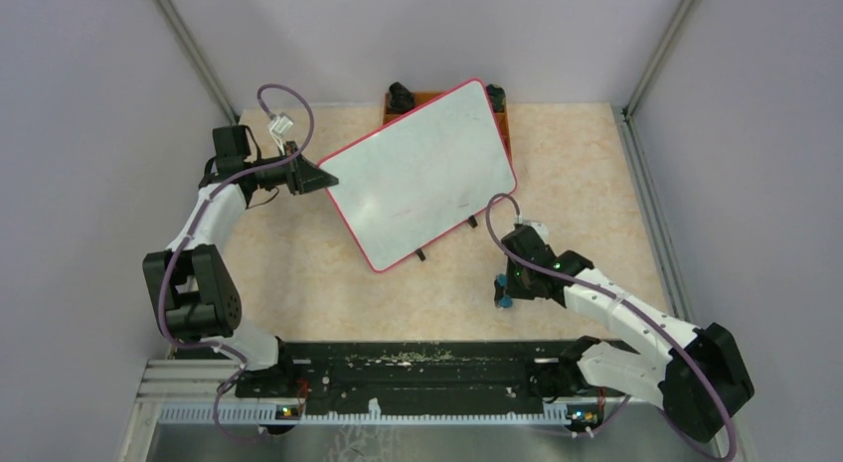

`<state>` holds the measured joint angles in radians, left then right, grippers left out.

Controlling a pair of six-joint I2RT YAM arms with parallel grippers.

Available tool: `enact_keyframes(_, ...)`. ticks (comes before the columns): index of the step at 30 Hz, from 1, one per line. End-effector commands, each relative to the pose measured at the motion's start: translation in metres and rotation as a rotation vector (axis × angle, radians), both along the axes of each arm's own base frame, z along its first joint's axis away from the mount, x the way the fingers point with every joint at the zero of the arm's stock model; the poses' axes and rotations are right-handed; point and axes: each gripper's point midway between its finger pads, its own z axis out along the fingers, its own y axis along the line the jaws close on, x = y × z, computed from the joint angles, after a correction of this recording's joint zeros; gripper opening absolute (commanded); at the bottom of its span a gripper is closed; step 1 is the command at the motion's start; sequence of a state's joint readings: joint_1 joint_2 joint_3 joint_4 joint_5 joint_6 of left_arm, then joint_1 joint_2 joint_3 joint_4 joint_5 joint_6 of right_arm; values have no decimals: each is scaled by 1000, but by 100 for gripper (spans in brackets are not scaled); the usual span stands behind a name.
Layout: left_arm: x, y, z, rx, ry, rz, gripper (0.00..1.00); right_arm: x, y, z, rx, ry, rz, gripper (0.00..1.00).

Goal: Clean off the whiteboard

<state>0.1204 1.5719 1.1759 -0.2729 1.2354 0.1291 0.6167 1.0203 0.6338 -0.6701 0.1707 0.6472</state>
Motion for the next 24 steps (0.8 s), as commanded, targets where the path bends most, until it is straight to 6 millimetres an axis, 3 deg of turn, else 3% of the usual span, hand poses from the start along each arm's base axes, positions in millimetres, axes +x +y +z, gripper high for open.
enact_keyframes(1,2,-4,-10,69,-78,-12,0,5,14,-7,45,-18,-7,0)
enact_keyframes(5,3,-4,-12,70,-71,-9,1,1,13,-15,28,0,4,0)
enact_keyframes(8,4,-4,-13,77,-65,-5,7,0,15,-16,34,2,11,6)
enact_keyframes(15,4,-4,-12,75,-62,-7,14,-2,19,-14,52,-4,36,33)
enact_keyframes(24,4,-4,-9,85,-73,-2,14,-5,9,-20,-47,2,21,35)
